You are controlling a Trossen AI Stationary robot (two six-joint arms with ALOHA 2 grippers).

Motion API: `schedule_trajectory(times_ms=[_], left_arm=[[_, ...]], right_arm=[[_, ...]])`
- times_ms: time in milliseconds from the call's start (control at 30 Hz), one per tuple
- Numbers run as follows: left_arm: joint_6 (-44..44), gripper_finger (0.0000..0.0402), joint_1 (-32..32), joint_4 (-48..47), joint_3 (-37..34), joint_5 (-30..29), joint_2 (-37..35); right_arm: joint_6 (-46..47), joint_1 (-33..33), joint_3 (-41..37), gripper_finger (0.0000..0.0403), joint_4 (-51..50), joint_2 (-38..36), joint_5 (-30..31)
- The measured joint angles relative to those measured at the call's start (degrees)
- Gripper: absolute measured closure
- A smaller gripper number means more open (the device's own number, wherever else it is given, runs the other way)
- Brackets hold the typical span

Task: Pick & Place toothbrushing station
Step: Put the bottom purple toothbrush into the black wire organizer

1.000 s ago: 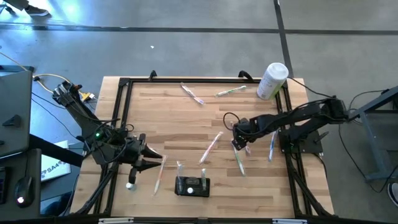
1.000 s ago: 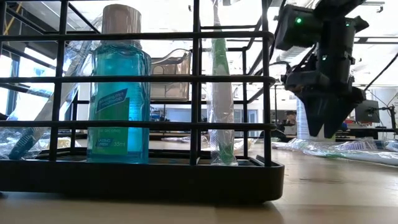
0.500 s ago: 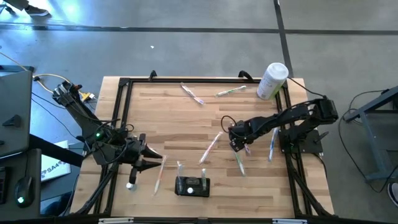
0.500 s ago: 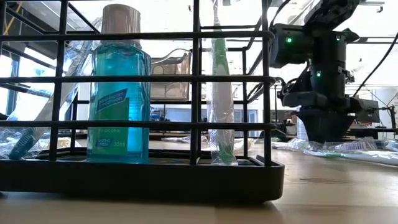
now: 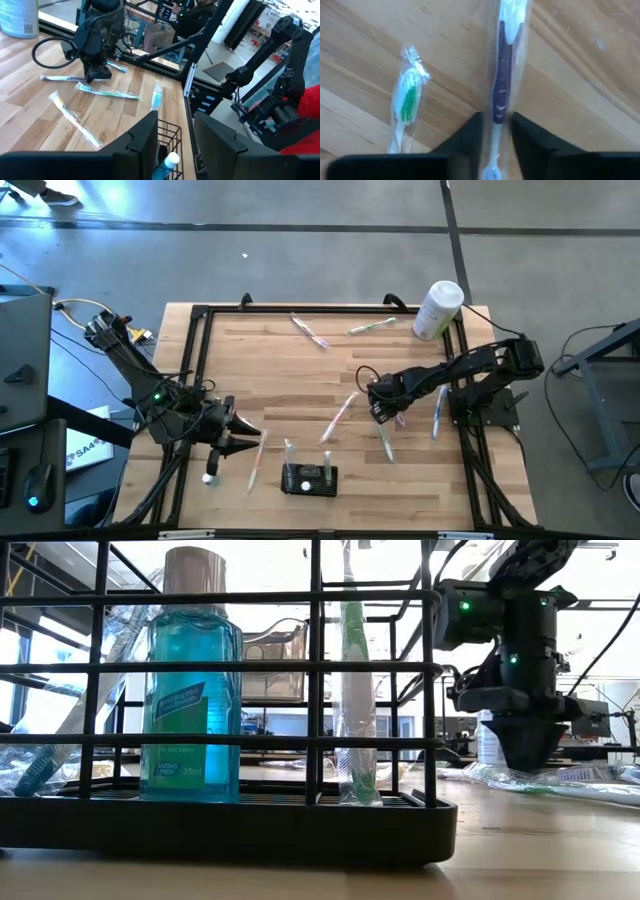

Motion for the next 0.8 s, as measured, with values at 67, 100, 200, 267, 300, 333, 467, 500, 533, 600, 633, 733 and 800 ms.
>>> schedule_trajectory(times_ms=[67, 100, 200, 267, 300, 333, 467, 500, 533, 600, 633, 733, 800], left_arm=[[-0.18, 0.0272, 0.0, 0.0, 0.0, 0.0, 0.0], [-0.18, 0.0272, 0.0, 0.0, 0.0, 0.0, 0.0], [-1.17, 0.0272, 0.0, 0.09, 0.0, 0.0, 0.0], [-2.95, 0.0272, 0.0, 0.13, 0.0, -0.02, 0.0], [-3.29, 0.0272, 0.0, 0.11, 0.0, -0.02, 0.0], [-3.42, 0.0272, 0.0, 0.11, 0.0, -0.02, 0.0], [-3.42, 0.0272, 0.0, 0.03, 0.0, -0.02, 0.0], [-3.42, 0.0272, 0.0, 0.04, 0.0, -0.02, 0.0], [-3.42, 0.0272, 0.0, 0.07, 0.0, -0.02, 0.0], [-3.42, 0.0272, 0.0, 0.04, 0.0, -0.02, 0.0], [-3.44, 0.0272, 0.0, 0.02, 0.0, -0.02, 0.0], [-3.44, 0.0272, 0.0, 0.12, 0.0, -0.02, -0.01], [-3.99, 0.0272, 0.0, 0.83, 0.0, -0.04, 0.0]], right_arm=[[-1.39, 0.0, -0.07, 0.0367, -0.61, 0.0, -0.07], [-2.2, 0.01, -0.05, 0.0383, -0.79, 0.0, -0.08], [-2.91, 0.13, -0.14, 0.039, -1.56, -1.08, 0.27], [-3.41, 0.13, 0.07, 0.039, -2.45, -1.99, 1.12], [-3.47, 0.21, 0.27, 0.0392, -4.05, -2.87, 1.13], [-3.63, 0.44, 0.78, 0.0394, -6.84, -3.89, 1.46], [-3.98, 1.29, 5.81, 0.0401, -14.93, -8.37, 5.45], [-4.46, 1.67, 7.28, 0.0402, -17.35, -9.39, 6.88], [-5.19, 2.0, 8.7, 0.0402, -19.23, -10.24, 7.17], [-6.62, 2.86, 12.31, 0.0402, -22.18, -12.25, 8.4], [-7.64, 3.38, 14.42, 0.0402, -23.13, -13.21, 9.18], [-11.19, 5.21, 21.0, 0.0402, -27.14, -14.33, 11.73], [-13.65, 6.97, 26.02, 0.0401, -29.94, -14.47, 14.24]])
